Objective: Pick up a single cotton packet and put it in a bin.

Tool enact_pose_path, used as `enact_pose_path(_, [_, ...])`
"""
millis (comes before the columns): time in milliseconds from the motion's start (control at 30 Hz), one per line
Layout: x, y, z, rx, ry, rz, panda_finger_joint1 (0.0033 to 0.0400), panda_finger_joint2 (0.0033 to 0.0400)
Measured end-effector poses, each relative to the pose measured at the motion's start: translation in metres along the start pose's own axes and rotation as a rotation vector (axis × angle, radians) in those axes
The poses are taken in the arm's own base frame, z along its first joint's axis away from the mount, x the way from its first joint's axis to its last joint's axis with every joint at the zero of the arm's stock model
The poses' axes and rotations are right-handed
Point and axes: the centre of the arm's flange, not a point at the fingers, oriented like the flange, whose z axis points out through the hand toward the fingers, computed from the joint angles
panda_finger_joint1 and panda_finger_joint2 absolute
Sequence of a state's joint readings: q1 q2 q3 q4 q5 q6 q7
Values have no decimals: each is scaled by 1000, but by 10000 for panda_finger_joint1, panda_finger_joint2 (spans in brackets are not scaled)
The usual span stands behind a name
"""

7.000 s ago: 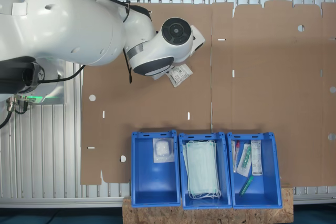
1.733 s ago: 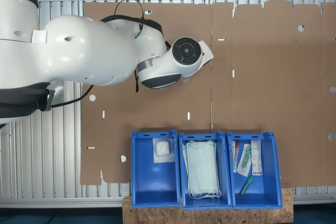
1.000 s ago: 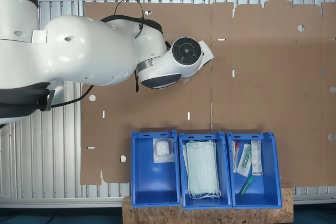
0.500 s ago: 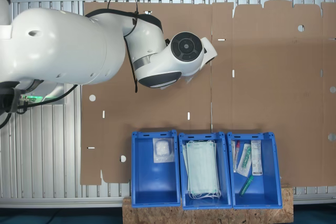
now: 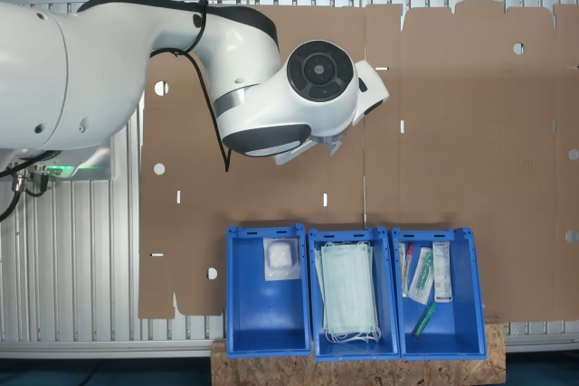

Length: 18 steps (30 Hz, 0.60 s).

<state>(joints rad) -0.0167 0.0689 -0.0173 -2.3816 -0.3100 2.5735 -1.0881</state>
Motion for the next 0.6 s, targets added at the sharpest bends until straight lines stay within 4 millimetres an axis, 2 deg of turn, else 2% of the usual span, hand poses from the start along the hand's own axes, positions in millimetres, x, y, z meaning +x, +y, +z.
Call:
enact_pose_path(233, [-40, 7, -15, 7, -27, 3, 59, 59])
enact_pose_path(600, [-116, 6, -5, 75, -64, 5, 59, 59])
